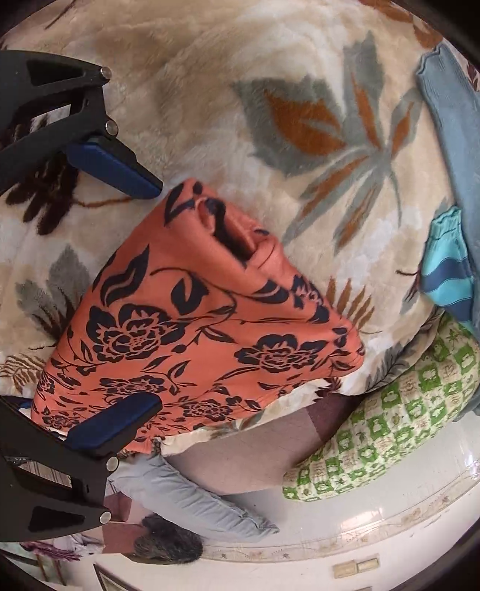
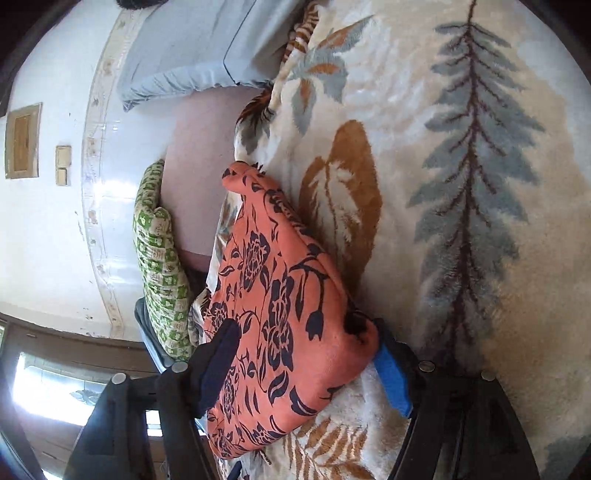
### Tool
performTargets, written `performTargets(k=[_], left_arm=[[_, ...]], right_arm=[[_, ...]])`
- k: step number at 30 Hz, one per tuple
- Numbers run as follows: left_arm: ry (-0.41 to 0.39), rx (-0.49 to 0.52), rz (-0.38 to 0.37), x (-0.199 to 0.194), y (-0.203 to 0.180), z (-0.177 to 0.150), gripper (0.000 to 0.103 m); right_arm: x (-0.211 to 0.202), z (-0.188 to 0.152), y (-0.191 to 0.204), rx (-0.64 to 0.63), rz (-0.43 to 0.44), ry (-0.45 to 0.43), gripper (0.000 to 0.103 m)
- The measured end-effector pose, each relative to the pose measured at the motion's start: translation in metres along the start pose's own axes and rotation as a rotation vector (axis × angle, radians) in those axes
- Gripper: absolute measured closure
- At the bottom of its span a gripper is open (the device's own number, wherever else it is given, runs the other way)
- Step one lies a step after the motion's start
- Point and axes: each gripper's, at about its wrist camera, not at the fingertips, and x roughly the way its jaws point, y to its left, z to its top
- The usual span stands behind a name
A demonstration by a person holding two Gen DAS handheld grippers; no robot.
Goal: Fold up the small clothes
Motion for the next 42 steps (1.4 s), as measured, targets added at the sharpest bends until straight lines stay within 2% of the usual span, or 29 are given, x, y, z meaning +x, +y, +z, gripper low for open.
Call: performTargets(k=[1,2,3,4,5,6,8,9,12,16,21,25,30,34,36,37,40,41,42], left_arm=[[-0.002,0.024,0.034,0.005,-0.004,0.0,0.0],[-0.012,0.039,0.047,0.008,-0.006,0.001,0.0],[-0.031,0.044,0.052,0.008,-0.008,0.002,0.007],[-0.045,0.042,0.063,0.008,-0.009,0.004,0.015],[-0.051,0.035,0.089,0.009,-0.007,0.006,0.044],[-0.047,0.02,0.107,0.01,-0.003,0.01,0.067],[-0.029,-0.029,0.047,0.012,0.008,0.016,0.079],[-0.022,-0.027,0.035,0.011,0.01,0.017,0.082],[-0.044,0.045,0.029,0.001,0.003,0.015,0.087],[-0.085,0.122,-0.002,-0.025,-0.015,0.009,0.088],[-0.075,0.199,0.013,-0.059,-0.017,-0.01,0.088],[-0.047,0.245,0.053,-0.078,0.015,-0.028,0.088],[-0.014,0.209,0.075,-0.097,0.071,-0.049,0.088],[0.01,0.192,0.091,-0.093,0.09,-0.057,0.085],[0.005,0.196,0.128,-0.094,0.091,-0.057,0.067],[0.002,0.188,0.148,-0.096,0.091,-0.058,0.063],[-0.005,0.168,0.196,-0.111,0.091,-0.058,0.054],[-0.03,0.176,0.23,-0.12,0.089,-0.059,0.047],[-0.063,0.195,0.261,-0.13,0.087,-0.06,0.045]], right_arm=[[0.005,-0.001,0.001,-0.01,-0.014,0.008,0.042],[0.01,-0.002,-0.001,-0.015,-0.041,0.013,0.054],[0.014,-0.003,-0.003,-0.019,-0.07,0.015,0.073],[0.018,-0.004,-0.005,-0.02,-0.084,0.016,0.076],[0.019,-0.005,-0.007,-0.023,-0.082,0.009,0.08],[0.019,-0.005,-0.007,-0.025,-0.077,0.007,0.08],[0.017,-0.006,-0.005,-0.031,-0.067,0.005,0.082],[0.015,-0.007,-0.003,-0.035,-0.057,0.0,0.083],[0.005,-0.01,0.008,-0.086,-0.043,-0.021,0.084],[-0.015,-0.02,0.035,-0.208,-0.052,-0.041,0.085],[-0.047,-0.033,0.039,-0.227,-0.03,-0.031,0.086],[-0.074,-0.054,0.017,-0.216,-0.039,0.012,0.086],[-0.101,-0.09,-0.03,-0.181,-0.075,0.096,0.086],[-0.108,-0.101,-0.052,-0.164,-0.095,0.145,0.084],[-0.109,-0.101,-0.051,-0.182,-0.135,0.164,0.077],[-0.111,-0.101,-0.048,-0.191,-0.149,0.174,0.076],[-0.126,-0.1,-0.04,-0.219,-0.199,0.165,0.061],[-0.134,-0.1,-0.036,-0.241,-0.209,0.146,0.049],[-0.143,-0.099,-0.03,-0.269,-0.223,0.119,0.045]])
